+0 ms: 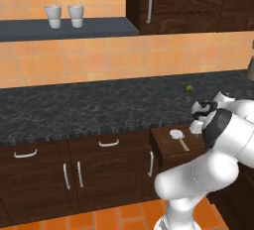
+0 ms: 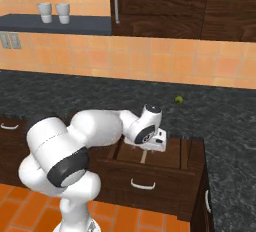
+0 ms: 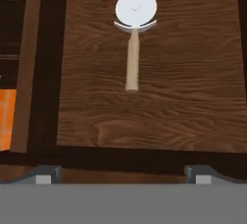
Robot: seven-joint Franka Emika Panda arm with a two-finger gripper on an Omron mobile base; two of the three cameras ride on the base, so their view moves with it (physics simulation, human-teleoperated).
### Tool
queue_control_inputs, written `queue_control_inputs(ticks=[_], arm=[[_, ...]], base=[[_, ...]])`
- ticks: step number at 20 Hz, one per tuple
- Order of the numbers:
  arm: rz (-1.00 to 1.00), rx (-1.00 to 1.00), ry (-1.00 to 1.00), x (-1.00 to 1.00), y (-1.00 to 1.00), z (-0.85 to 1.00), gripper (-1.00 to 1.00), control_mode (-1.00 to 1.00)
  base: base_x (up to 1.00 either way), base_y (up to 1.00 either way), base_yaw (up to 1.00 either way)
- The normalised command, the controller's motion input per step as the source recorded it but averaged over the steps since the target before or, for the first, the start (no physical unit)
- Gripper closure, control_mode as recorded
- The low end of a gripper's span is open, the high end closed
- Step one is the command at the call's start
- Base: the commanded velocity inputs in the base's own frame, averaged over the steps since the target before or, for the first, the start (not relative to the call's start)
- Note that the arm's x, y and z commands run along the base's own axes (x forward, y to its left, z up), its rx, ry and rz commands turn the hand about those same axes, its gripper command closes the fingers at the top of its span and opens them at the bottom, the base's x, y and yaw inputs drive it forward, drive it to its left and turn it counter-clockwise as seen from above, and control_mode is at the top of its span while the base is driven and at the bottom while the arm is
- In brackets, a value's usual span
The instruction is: Pick the pizza cutter from the drawer and place it on the counter.
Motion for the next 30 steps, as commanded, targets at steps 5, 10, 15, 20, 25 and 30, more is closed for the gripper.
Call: queue_control_inputs(ticks=[5, 10, 15, 20, 25, 30], arm=[[0.0, 0.0, 0.22, 0.11, 0.0, -0.66, -1.0, -1.0], [0.0, 0.0, 0.26, -0.17, 0.0, -0.6, -1.0, -1.0], [0.03, 0.04, 0.2, -0.8, -0.26, -0.29, -1.0, -1.0], [0.17, 0.03, 0.04, -1.0, -0.28, 0.0, -1.0, -1.0], [0.29, 0.0, 0.02, -0.63, 0.11, 0.08, -1.0, -1.0], [0.29, 0.05, -0.2, 0.31, 0.21, 0.6, -1.0, -1.0]], base=[[0.0, 0.0, 0.0], [0.0, 0.0, 0.0], [0.0, 0.0, 0.0], [0.0, 0.0, 0.0], [0.0, 0.0, 0.0], [0.0, 0.0, 0.0]])
